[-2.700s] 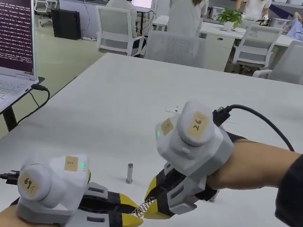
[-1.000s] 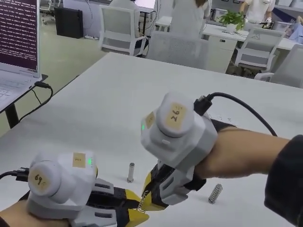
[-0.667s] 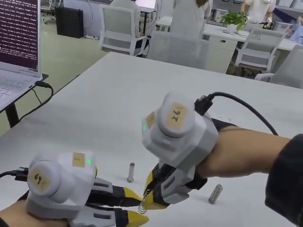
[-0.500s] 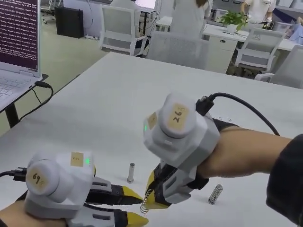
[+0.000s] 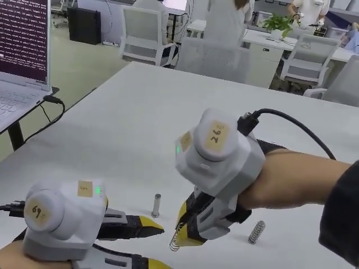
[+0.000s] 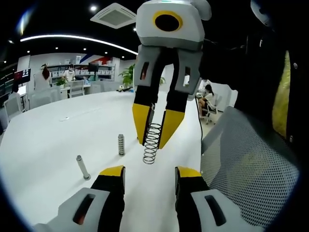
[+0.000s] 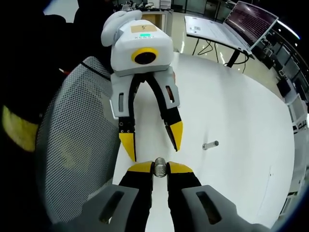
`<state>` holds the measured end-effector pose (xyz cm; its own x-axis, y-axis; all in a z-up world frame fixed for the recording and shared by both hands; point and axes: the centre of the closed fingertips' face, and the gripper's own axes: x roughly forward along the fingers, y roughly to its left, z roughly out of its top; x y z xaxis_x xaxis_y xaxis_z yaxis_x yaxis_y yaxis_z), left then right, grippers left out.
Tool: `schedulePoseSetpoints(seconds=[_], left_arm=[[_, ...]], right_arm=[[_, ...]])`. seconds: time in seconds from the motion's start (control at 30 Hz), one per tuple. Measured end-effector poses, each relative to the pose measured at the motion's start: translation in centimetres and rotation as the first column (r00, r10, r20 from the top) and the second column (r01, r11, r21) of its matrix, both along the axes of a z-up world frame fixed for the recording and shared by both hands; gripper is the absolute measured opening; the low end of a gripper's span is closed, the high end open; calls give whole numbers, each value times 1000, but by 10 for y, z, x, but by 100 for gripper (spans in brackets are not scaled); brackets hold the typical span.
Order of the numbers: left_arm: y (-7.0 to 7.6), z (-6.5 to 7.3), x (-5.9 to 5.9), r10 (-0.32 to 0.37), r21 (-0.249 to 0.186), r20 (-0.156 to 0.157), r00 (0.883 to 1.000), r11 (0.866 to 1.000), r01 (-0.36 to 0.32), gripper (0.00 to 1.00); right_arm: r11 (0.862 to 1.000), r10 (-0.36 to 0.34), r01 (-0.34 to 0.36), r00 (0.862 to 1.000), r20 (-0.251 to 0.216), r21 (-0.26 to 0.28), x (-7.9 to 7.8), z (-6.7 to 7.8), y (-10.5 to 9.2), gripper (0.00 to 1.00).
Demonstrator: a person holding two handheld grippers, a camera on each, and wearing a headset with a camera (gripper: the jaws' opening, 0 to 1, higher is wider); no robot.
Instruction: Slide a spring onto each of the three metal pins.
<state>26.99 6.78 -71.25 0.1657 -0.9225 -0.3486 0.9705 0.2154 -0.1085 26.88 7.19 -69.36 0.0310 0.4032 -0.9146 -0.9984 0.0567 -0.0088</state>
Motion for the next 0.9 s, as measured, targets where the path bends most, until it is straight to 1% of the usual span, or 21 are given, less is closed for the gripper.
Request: schedulePoseSetpoints(seconds=[0.1,0.2,0.3,0.37,0.43,0.5,0.7,0.9], left_arm=[[1,0,0,8,-5,-9,1000,1000,-8,42],[2,-1,2,20,-5,-9,1000,1000,-20,46],[3,-1,4,34,-2,-5,999,999,-34,51],[4,-2,5,37,0,-3,999,999,-37,52],[5,-3,6,47,1,-1,999,999,-47,56],[6,-4,6,50,4,-1,999,999,-50,55],[10,-5,8,66,5,3,998,998,-66,56],[14,-7,7,72,16,9,997,997,-72,55]], right_arm=[[1000,-1,1,1000,0,2,1,1,-1,8],[1000,-2,2,1000,2,2,2,1,-1,8],[1000,-4,4,1000,2,3,3,1,-2,8],[1000,-5,5,1000,4,4,5,1,-2,8],[1000,-8,8,1000,4,7,6,2,-3,8],[1000,-11,11,1000,5,10,8,3,-2,8],[1000,-9,9,1000,11,10,15,5,-1,8],[1000,-10,10,1000,19,11,27,11,1,8]])
